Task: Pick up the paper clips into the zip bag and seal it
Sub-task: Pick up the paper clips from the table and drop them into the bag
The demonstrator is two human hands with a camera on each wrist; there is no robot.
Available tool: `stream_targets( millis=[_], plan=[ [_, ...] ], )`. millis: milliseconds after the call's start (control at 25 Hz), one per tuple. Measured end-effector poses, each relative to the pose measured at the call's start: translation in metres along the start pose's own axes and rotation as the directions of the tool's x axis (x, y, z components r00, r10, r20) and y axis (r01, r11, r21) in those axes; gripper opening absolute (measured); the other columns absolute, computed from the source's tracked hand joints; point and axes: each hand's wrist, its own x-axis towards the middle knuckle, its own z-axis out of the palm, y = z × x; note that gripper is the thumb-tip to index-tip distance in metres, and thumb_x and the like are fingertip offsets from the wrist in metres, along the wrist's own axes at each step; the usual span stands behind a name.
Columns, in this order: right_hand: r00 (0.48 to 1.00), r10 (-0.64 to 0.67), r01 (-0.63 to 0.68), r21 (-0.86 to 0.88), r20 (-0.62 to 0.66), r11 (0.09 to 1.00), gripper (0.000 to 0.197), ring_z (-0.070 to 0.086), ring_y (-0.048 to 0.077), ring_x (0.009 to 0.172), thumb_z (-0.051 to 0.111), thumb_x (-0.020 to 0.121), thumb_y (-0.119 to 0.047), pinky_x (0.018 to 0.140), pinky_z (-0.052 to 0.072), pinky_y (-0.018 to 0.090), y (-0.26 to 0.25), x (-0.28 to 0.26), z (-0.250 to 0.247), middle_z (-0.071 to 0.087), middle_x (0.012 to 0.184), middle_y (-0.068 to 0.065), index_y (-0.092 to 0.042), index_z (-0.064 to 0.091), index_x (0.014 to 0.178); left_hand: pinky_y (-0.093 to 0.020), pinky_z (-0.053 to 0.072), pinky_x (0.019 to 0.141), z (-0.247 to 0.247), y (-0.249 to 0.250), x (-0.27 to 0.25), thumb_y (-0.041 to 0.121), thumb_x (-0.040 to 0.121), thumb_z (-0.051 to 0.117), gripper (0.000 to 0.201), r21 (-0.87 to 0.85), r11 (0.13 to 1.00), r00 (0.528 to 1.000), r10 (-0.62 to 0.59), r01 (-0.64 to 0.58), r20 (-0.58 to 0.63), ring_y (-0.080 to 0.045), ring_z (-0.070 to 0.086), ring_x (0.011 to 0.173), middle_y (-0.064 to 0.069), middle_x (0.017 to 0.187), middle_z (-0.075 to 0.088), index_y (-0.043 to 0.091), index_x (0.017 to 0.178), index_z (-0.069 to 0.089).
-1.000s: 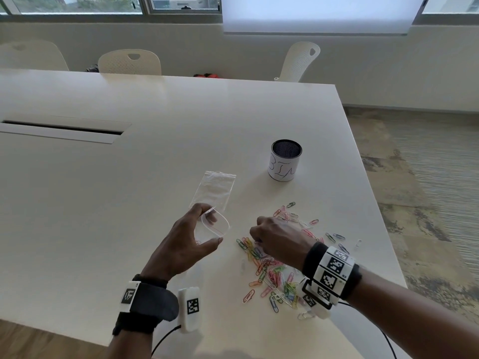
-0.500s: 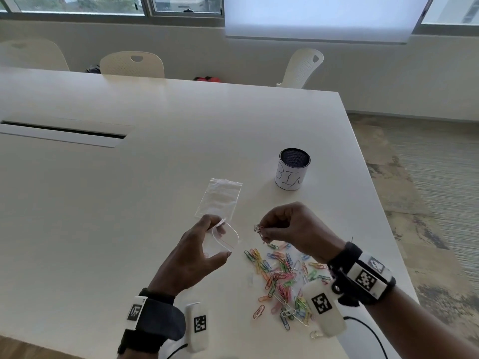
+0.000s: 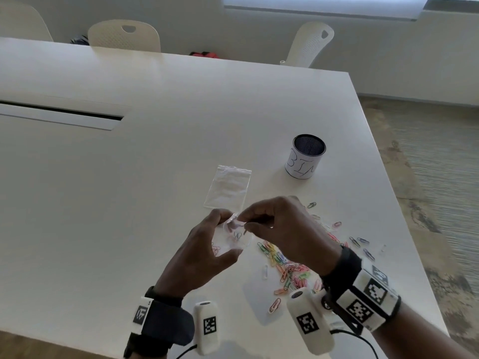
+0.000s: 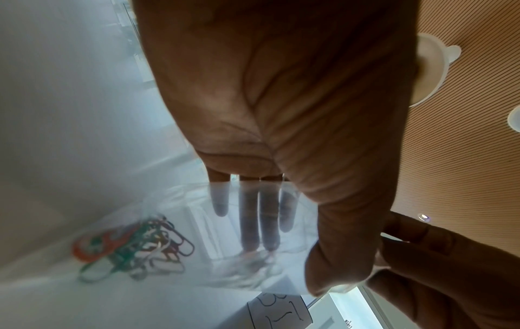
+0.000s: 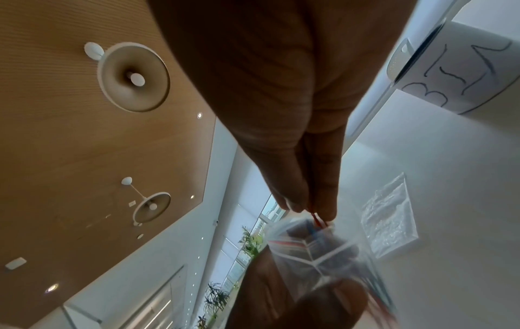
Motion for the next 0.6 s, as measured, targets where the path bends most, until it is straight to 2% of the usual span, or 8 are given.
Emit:
stream_targets(
  millis=[120,200,280,320,400,480,520,600],
  plan=[
    [0.995,0.033,-0.025,0.084,-0.090,0.996,0.012,0.077,-0.001,0.074,0.082,0.087,-0.007,0.072,0.056,0.010,0.006,-0.001,-0.011,0.082,0.082,-0.007,-0.015,0.085,0.096,-0.010,0.048,0.081,-0.002,-0.001,0.000,0.022,0.083,0.083,0.053,-0.027,1.000,1.000,0.013,-0.013,0.004,0.002,0.064,0.105,0.026,0.112,0.063,0.036,0.125,0.053],
    [0.987,0.071,-0.047,0.160,-0.146,0.986,0.011,0.079,0.011,0.075,0.083,0.086,-0.005,0.076,0.063,0.024,0.019,-0.002,-0.015,0.082,0.079,-0.001,-0.013,0.084,0.093,-0.009,0.046,0.085,-0.003,-0.004,0.000,0.022,0.084,0.083,0.052,-0.028,0.999,1.000,0.028,-0.028,0.010,0.003,0.063,0.106,0.024,0.111,0.063,0.035,0.125,0.054],
    [0.980,0.091,-0.077,0.087,-0.177,0.993,0.012,0.078,0.014,0.075,0.081,0.088,-0.005,0.078,0.066,0.033,0.038,-0.004,-0.014,0.081,0.080,-0.001,-0.015,0.083,0.093,-0.011,0.047,0.085,-0.004,-0.006,-0.001,0.023,0.084,0.083,0.052,-0.031,0.999,0.999,0.037,-0.037,0.014,0.001,0.064,0.104,0.022,0.112,0.064,0.034,0.127,0.054],
    [0.986,0.087,-0.089,-0.013,-0.143,0.996,0.012,0.076,0.009,0.076,0.080,0.089,-0.008,0.079,0.066,0.033,0.049,-0.006,-0.010,0.081,0.085,-0.004,-0.017,0.083,0.096,-0.011,0.047,0.084,-0.004,-0.007,-0.002,0.024,0.084,0.083,0.052,-0.031,0.999,0.999,0.042,-0.042,0.012,0.000,0.064,0.102,0.021,0.112,0.064,0.034,0.127,0.054],
    [0.998,0.062,-0.055,-0.248,0.019,0.967,0.016,0.072,0.001,0.089,0.076,0.094,-0.017,0.087,0.063,0.028,0.066,-0.013,0.000,0.078,0.107,-0.006,-0.020,0.079,0.110,-0.010,0.047,0.082,-0.005,-0.007,-0.003,0.024,0.084,0.083,0.053,-0.029,0.998,0.998,0.060,-0.060,0.014,-0.001,0.065,0.098,0.019,0.111,0.065,0.034,0.126,0.054],
    [0.985,0.031,0.034,-0.375,0.168,0.926,0.024,0.065,0.001,0.107,0.071,0.097,-0.027,0.097,0.057,0.022,0.075,-0.018,0.011,0.071,0.126,-0.008,-0.024,0.075,0.121,-0.009,0.046,0.081,-0.005,-0.008,-0.002,0.025,0.083,0.083,0.054,-0.015,0.997,0.997,0.078,-0.078,0.019,0.000,0.064,0.097,0.019,0.110,0.064,0.033,0.127,0.054],
    [0.976,0.009,0.081,-0.400,0.218,0.913,0.025,0.061,0.002,0.113,0.069,0.099,-0.030,0.097,0.053,0.021,0.078,-0.020,0.015,0.067,0.130,-0.010,-0.026,0.073,0.123,-0.008,0.045,0.083,-0.005,-0.008,-0.001,0.026,0.082,0.083,0.055,-0.003,0.996,0.996,0.088,-0.088,0.017,0.000,0.064,0.099,0.020,0.110,0.064,0.033,0.128,0.054],
    [0.959,-0.039,0.167,-0.448,0.281,0.878,0.025,0.056,0.003,0.116,0.067,0.098,-0.036,0.091,0.052,0.021,0.083,-0.022,0.020,0.064,0.129,-0.014,-0.029,0.072,0.122,-0.008,0.045,0.086,-0.003,-0.009,0.000,0.026,0.083,0.084,0.056,0.008,0.994,0.994,0.105,-0.105,0.016,0.000,0.063,0.104,0.020,0.111,0.064,0.031,0.130,0.055]
  ],
)
